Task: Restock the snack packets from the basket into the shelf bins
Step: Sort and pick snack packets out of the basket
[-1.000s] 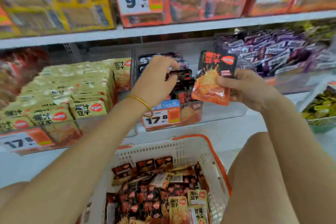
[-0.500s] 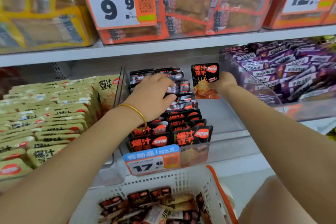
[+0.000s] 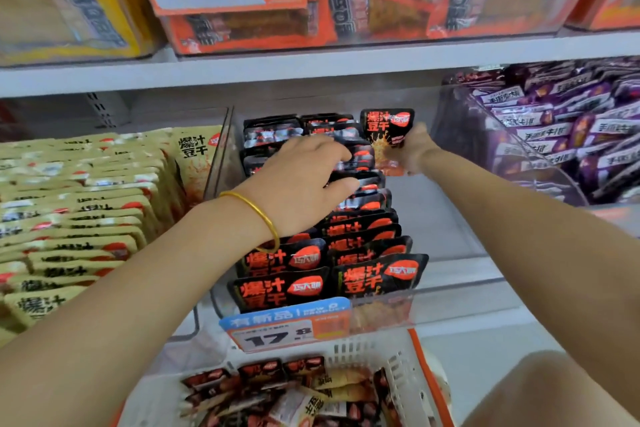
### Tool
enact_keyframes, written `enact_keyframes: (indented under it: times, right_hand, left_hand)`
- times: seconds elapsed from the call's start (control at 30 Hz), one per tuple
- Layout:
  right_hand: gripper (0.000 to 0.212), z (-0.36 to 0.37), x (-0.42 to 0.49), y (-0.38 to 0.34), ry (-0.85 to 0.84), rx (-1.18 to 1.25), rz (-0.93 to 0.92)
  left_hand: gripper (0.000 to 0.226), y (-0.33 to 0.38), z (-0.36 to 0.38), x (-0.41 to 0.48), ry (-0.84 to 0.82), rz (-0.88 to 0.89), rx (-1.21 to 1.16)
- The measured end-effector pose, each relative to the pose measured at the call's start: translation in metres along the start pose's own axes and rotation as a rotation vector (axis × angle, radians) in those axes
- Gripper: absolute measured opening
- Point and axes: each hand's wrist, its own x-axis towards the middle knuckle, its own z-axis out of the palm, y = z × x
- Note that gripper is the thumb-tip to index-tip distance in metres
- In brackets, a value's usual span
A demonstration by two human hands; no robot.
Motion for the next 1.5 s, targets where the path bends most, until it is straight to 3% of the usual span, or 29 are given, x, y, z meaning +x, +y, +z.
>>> enact_keyframes:
  times: [0.1,0.33,0.47,0.57,0.63,0.77,0.87,0.97,1.03,1.13,1.3,1.37,1.5]
  right_hand:
    - [0.058,0.008,-0.001,-0.005,0.053,-0.121,0.011]
    - [0.054,0.007,-0.004,-0.006,0.056,-0.217,-0.043]
    - [0.054,-0.016,-0.028,-0.012,0.121,-0.32,-0.067]
    - [0.037,-0.056,-0.096,-0.023,0.235,-0.265,-0.235]
    - [0.031,-0.075,-0.169,-0.018,0.242,-0.187,-0.369]
    - [0.019,-0.067,-0.291,0.019,-0.193,0.023,-0.366]
    - [0.017,-0.013,-0.305,0.05,-0.513,-0.147,-0.262]
    - [0.018,0.063,-0.274,0.087,-0.717,-0.354,-0.137]
    - [0.013,0.11,-0.251,0.116,-0.734,-0.511,-0.124]
    - [0.028,0.161,-0.239,0.162,-0.743,-0.603,-0.115]
    - [0.039,0.215,-0.248,0.235,-0.923,-0.897,-0.201]
    - [0.049,0.233,-0.249,0.253,-0.909,-1.044,-0.278]
    - [0.059,0.252,-0.247,0.265,-0.86,-1.218,-0.246]
  left_hand:
    - [0.049,0.002,-0.001,-0.003,-0.001,0.008,-0.008]
    - [0.048,0.001,-0.001,-0.01,0.044,0.03,-0.038]
    - [0.041,0.01,-0.007,-0.025,0.248,0.139,-0.085]
    - [0.034,0.028,-0.016,-0.057,0.452,0.282,-0.163]
    - [0.024,0.041,-0.01,-0.091,0.473,0.294,-0.304]
    - [0.022,0.047,0.04,-0.158,0.32,0.312,-0.457]
    - [0.03,0.025,0.098,-0.178,0.082,0.198,-0.377]
    - [0.03,-0.007,0.15,-0.182,-0.155,0.018,-0.264]
    - [0.024,-0.024,0.173,-0.182,-0.247,-0.054,-0.21]
    - [0.026,-0.039,0.197,-0.183,-0.363,-0.13,-0.152]
    - [0.027,-0.051,0.221,-0.187,-0.442,-0.219,-0.2]
    - [0.026,-0.054,0.226,-0.184,-0.454,-0.242,-0.22]
    - [0.027,-0.058,0.229,-0.181,-0.484,-0.289,-0.263]
